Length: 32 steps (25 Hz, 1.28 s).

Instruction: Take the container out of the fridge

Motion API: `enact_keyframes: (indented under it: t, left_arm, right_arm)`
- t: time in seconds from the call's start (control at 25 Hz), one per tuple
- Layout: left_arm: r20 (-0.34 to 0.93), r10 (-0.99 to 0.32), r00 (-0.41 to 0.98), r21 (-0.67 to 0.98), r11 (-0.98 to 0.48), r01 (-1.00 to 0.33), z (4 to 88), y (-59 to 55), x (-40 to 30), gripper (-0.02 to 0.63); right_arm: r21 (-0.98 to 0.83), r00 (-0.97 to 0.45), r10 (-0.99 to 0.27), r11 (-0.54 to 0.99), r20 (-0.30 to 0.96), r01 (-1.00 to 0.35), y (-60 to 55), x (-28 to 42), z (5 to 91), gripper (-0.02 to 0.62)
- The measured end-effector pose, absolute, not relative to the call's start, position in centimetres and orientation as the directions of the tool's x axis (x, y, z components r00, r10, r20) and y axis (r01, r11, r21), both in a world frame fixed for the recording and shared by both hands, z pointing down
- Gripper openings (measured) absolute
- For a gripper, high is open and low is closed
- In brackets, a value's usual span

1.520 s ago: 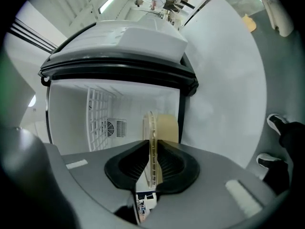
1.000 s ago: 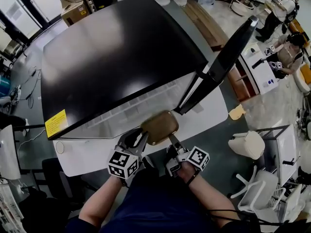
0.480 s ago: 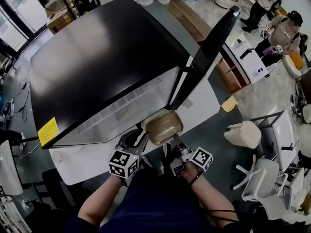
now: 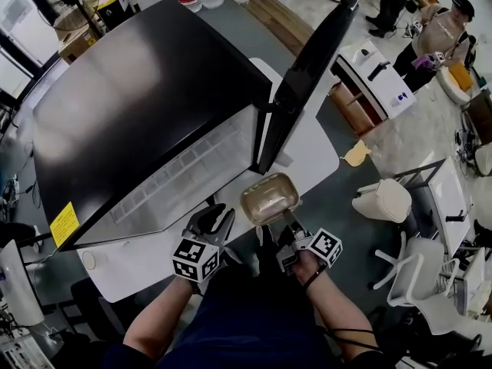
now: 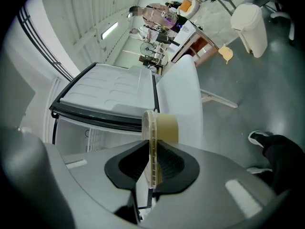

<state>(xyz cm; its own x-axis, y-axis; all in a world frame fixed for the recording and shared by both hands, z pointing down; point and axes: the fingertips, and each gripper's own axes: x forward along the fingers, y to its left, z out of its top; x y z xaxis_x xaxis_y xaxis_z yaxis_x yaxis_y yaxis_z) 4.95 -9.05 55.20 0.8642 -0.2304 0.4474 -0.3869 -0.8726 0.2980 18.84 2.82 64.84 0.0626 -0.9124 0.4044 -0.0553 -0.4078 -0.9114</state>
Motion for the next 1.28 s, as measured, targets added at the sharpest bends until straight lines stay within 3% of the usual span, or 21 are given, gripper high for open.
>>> enact_keyframes:
  t: [0.4,1.28]
  left_arm:
    - [0.454,-0.218,0.864,0.299,-0.876,-0.378,55.4,-8.7,7.1,0.093]
    - [0.485,-0.272,0.831,0.295,-0.844,-0.448,56.2,-9.7,8.0,0.092]
  right_arm:
    - [-0.928,0.092,-0.926,-0.37,0.366,-0.033,3.1,23.4,66.8,0.06]
    - [-0.893,0.068,-0.893,-0.447,0.444,-0.05,1.5,29.3,71.2,0.061]
